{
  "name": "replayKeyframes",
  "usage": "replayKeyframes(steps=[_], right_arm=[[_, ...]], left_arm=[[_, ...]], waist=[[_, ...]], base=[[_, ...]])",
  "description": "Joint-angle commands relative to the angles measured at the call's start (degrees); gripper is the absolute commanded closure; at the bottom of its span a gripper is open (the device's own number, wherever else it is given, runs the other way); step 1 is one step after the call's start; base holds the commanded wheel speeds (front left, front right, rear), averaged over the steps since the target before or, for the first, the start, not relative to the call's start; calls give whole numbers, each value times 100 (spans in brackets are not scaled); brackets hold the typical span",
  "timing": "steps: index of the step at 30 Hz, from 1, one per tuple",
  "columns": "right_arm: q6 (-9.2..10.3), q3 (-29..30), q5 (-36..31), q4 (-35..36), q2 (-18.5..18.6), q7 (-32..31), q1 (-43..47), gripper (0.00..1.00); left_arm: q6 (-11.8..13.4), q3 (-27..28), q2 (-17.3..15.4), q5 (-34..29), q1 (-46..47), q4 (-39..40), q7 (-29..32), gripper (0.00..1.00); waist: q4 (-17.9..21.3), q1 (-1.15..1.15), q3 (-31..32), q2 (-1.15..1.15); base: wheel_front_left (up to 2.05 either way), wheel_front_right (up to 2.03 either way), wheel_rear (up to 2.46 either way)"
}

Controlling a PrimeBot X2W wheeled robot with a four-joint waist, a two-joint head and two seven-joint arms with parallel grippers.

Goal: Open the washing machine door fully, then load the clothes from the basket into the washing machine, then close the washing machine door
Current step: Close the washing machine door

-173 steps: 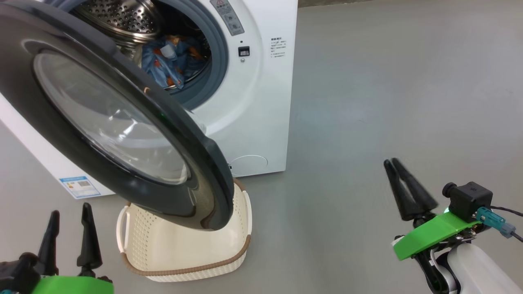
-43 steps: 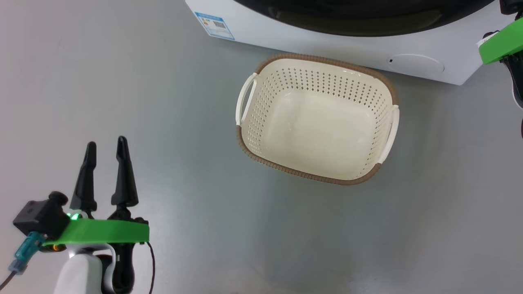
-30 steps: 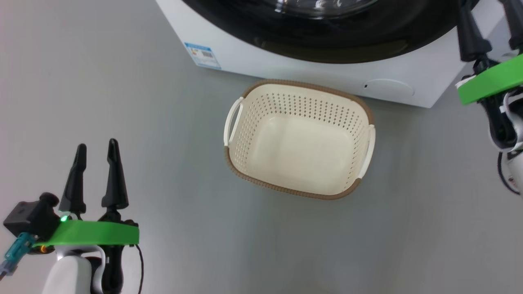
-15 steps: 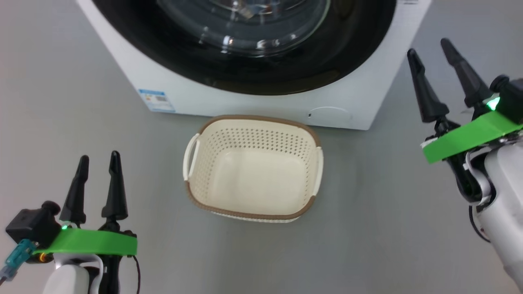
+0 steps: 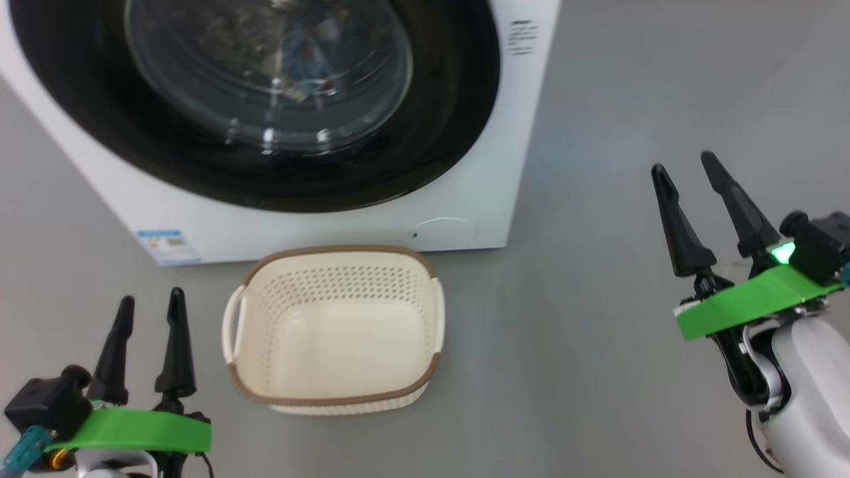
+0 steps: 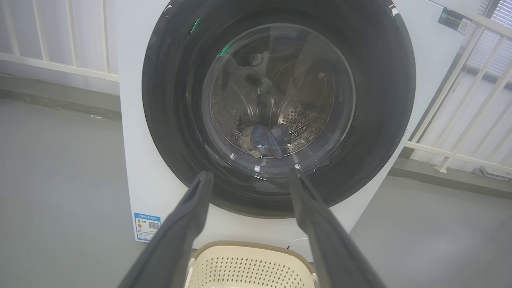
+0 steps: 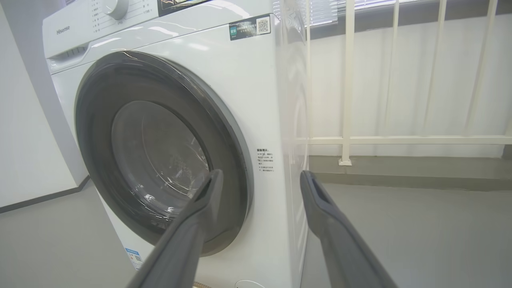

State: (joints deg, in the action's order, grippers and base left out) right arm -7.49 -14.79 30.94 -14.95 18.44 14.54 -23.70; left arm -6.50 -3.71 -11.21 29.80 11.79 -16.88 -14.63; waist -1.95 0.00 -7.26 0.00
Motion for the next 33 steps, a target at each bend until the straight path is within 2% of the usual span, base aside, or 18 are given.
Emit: replayKeyframes(steps=[1, 6, 15, 33], right_arm=[[0, -31, -47, 162, 39, 46, 77, 0], [0, 81, -56, 248, -3, 46, 450, 0], [0, 219, -98, 280, -48, 46, 891, 0], [0, 395, -118, 241, -195, 46, 1208, 0]], left_arm=[[26, 215, -186, 42, 50, 167, -37, 0], [9, 296, -131, 203, -141, 356, -37, 0], [-39, 175, -176, 368, -333, 479, -23, 0], [-14, 13, -211, 245, -485, 549, -27, 0]], waist=[[348, 0, 261, 0], [622, 0, 335, 0], [778, 0, 459, 0], [632, 0, 649, 0]], base=[[0, 0, 0], [0, 0, 0], [0, 0, 0], [0, 0, 0]])
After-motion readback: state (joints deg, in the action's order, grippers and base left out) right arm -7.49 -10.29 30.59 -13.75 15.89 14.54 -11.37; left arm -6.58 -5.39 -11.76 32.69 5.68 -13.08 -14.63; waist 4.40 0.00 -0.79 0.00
